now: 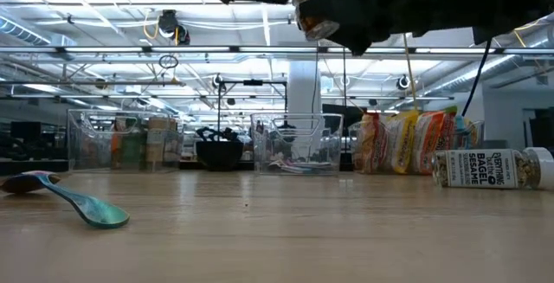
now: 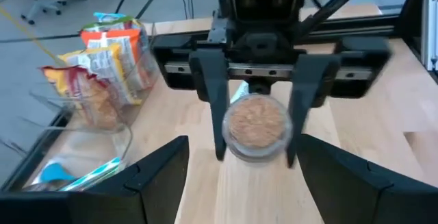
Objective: Pick & Place Food Item
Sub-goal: Put the yellow and white seasoning bottle into the left transparent bin
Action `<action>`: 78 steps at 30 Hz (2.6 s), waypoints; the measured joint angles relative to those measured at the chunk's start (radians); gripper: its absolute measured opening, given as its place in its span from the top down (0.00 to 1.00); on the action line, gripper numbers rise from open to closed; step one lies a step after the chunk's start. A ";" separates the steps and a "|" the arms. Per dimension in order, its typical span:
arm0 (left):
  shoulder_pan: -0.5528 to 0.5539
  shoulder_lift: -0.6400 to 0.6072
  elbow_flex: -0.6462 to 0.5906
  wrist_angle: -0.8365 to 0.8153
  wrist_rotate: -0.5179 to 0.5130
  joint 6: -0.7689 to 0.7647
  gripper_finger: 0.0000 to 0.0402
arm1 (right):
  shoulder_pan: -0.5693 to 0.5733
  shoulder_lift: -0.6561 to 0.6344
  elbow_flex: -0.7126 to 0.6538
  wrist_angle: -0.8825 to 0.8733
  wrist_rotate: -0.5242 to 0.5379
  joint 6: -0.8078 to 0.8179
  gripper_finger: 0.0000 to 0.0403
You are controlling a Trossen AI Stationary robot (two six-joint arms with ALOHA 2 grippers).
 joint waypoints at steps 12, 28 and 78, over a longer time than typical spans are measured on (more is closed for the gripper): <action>0.074 0.081 0.001 0.140 0.264 -0.040 0.30 | 0.016 0.000 0.000 0.003 -0.041 0.001 0.54; 0.099 0.081 0.001 0.120 0.302 -0.065 0.30 | 0.009 -0.001 0.001 0.037 -0.003 0.013 0.54; 0.098 0.082 0.001 0.151 0.307 -0.054 0.55 | 0.006 -0.001 0.001 0.043 0.002 -0.013 0.42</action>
